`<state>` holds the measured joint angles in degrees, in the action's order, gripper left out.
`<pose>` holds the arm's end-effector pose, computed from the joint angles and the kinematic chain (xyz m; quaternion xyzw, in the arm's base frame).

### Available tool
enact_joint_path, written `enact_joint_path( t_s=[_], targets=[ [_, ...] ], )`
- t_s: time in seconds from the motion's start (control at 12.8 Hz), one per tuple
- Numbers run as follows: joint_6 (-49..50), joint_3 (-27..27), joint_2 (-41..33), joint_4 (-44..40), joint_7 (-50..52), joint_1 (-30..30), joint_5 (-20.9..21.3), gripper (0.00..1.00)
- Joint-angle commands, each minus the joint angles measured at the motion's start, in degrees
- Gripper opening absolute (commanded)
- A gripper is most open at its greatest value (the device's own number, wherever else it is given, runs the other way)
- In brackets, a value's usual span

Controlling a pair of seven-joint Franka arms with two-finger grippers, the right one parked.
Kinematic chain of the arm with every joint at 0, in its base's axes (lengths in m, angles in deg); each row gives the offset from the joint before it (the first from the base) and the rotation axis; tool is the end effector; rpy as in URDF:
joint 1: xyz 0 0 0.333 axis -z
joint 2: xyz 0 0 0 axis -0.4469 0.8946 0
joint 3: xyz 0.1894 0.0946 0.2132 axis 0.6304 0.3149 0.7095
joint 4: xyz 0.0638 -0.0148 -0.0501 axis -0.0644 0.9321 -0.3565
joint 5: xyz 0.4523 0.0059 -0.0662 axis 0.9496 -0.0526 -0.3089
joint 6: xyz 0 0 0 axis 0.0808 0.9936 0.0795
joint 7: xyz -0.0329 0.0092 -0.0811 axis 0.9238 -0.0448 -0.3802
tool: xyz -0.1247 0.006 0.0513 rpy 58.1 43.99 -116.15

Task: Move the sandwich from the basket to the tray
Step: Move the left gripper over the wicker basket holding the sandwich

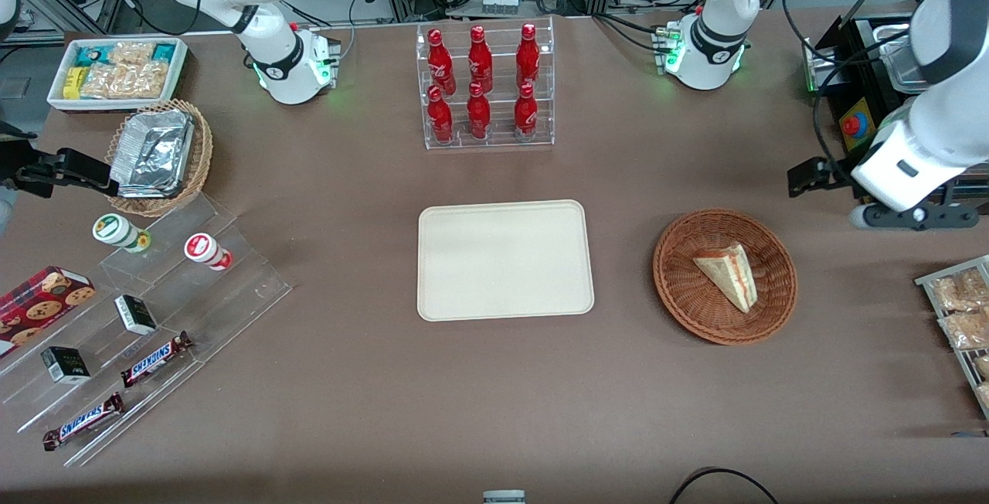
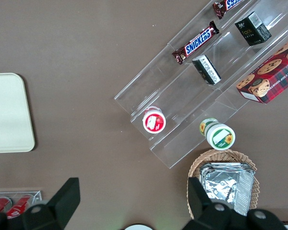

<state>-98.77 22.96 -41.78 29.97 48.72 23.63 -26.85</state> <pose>0.6234 -0.0483 0.4734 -0.9978 0.0180 0.0636 0.0001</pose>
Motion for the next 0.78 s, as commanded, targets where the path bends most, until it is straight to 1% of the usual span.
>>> enact_joint_path(
  t_s=[0.0, 0.7],
  targets=[
    [-5.9, 0.0, -1.0, 5.6, -0.9, 0.1, -0.3, 1.00],
    [-24.0, 0.1, -1.1, 19.7, 0.9, 0.1, -0.3, 1.00]
  ],
)
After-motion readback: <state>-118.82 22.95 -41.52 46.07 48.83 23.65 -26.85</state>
